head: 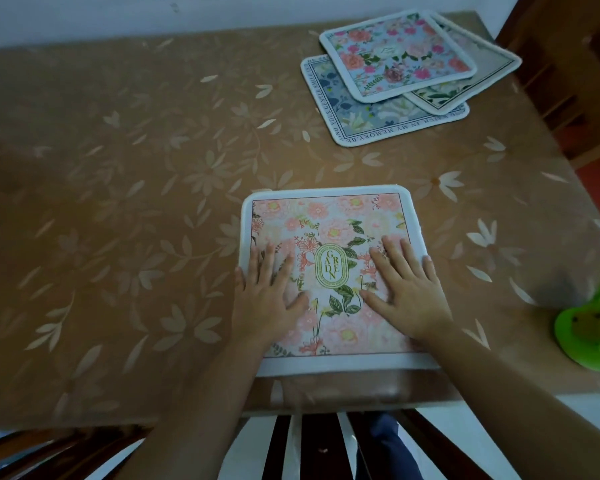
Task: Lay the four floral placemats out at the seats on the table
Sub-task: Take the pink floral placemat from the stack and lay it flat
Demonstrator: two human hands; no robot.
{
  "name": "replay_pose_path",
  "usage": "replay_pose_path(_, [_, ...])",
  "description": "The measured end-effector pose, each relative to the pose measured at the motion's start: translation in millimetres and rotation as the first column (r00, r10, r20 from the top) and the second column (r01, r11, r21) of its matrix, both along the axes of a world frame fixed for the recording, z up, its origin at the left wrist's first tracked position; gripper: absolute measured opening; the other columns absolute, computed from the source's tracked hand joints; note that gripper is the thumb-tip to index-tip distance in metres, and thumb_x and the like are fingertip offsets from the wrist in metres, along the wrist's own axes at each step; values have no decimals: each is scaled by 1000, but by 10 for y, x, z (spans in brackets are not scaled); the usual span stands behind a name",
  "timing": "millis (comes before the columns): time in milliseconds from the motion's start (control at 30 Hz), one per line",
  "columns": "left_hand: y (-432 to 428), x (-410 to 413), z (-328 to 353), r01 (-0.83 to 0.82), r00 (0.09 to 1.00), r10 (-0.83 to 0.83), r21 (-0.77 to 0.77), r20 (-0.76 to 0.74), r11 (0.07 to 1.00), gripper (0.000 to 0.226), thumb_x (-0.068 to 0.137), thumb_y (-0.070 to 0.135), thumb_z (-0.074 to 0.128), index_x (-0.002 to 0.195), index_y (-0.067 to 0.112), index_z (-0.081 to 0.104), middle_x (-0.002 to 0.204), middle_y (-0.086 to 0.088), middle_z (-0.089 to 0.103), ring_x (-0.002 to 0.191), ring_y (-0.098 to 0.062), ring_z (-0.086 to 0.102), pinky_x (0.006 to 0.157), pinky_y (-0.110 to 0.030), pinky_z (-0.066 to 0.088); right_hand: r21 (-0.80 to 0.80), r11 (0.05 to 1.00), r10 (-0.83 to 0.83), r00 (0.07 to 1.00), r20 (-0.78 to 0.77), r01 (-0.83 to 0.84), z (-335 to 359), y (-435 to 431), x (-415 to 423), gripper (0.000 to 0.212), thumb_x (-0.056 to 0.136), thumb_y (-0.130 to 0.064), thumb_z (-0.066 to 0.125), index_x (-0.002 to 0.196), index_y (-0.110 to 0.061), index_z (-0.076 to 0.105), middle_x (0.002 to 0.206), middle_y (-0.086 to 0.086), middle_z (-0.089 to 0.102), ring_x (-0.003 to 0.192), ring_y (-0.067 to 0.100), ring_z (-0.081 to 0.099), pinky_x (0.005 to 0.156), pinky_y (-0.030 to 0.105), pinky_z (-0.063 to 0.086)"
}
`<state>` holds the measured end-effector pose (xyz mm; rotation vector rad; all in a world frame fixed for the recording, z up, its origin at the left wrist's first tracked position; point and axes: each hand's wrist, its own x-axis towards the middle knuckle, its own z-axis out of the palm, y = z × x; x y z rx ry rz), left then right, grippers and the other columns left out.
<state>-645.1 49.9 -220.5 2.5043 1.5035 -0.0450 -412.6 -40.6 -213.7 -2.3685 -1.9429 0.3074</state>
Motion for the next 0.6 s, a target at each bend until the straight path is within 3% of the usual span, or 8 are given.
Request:
replay_pose_path(333, [-529,-87,-3,4,1000,-4,-1,-11,1000,74,74,77,9,136,43,-16,149,0,-26,133,-22,-31,106,-53,-11,-39,997,-67,998,-3,67,-6,-482,-365,77,75,-74,10,138,-38,-16,153,-3,-13,138,24,-20,110,54,-4])
replay_pose_path(500, [-812,-93,38,31,998,-33,27,48,999,72,78,69,31,141,35,21,154,-8,7,139,-32,-8,106,-60,3,-49,993,-106,994,-5,106,-44,-612,-638,73,78,-71,4,137,-37,-20,152,-2,-16,135,26,-27,108,51,-13])
replay_pose_path(600, [-902,-76,87,39,996,-41,34,85,999,69,80,58,48,140,31,28,152,-10,14,138,-37,3,105,-63,5,-62,989,-133,991,15,133,-23,-639,-733,68,85,-65,9,135,-34,-26,153,0,-18,133,26,-30,110,53,-9])
